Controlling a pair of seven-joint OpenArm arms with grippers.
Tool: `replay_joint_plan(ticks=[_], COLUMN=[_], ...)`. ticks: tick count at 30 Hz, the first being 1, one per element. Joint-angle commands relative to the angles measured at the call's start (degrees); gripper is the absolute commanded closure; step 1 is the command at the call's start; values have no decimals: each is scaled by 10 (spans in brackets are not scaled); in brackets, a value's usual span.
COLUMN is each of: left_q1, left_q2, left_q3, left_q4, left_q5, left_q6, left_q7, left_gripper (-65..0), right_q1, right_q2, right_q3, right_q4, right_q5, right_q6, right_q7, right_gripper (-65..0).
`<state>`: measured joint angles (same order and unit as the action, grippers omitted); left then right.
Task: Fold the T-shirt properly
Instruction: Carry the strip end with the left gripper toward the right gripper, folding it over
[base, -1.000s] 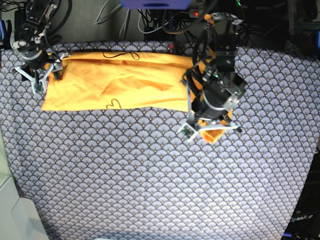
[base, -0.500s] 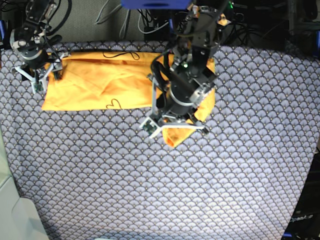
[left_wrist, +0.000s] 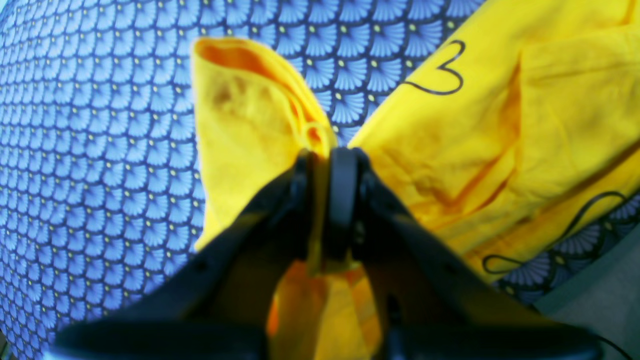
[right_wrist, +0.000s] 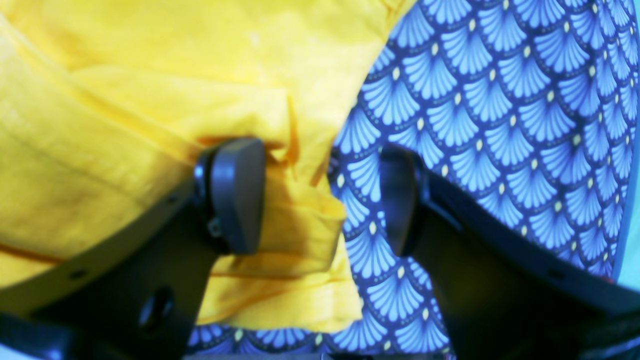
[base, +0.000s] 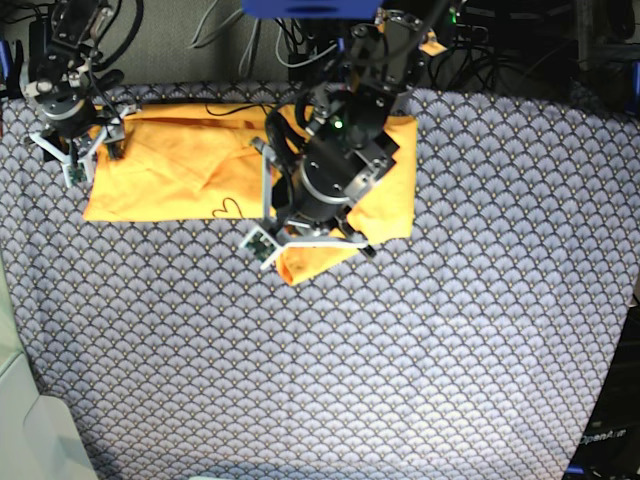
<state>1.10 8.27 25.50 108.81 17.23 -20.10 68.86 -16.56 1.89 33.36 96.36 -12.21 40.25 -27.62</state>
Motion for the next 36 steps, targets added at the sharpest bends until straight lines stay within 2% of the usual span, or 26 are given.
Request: replay_joint_plan(ticks=[1, 6, 11, 30, 32, 36], left_q1=[-5, 6, 6, 15, 21, 31], left_q2=[7, 7, 7, 7, 7, 7], left_q3=[3, 4, 54, 59, 58, 58], left_q4=[7, 7, 7, 9, 11, 25], left_q5=[-6, -6, -2, -5, -4, -5], left_q6=[2, -4, 0, -2, -1, -4], left_q7=[-10, -11, -5, -4, -5, -10], left_gripper=[0, 0, 0, 0, -41, -223], right_q1=[1, 1, 1, 0, 0, 0], right_q2=[5, 6, 6, 6, 6, 6], right_q3=[3, 3, 3, 5, 5, 6], right_q4=[10, 10, 10, 11, 11, 11], right_q5=[1, 1, 1, 1, 1, 1], right_q6=[-2, -2, -2, -2, -2, -2], right_q7=[8, 8, 8, 8, 8, 8], right_gripper=[-373, -373, -373, -373, -373, -373])
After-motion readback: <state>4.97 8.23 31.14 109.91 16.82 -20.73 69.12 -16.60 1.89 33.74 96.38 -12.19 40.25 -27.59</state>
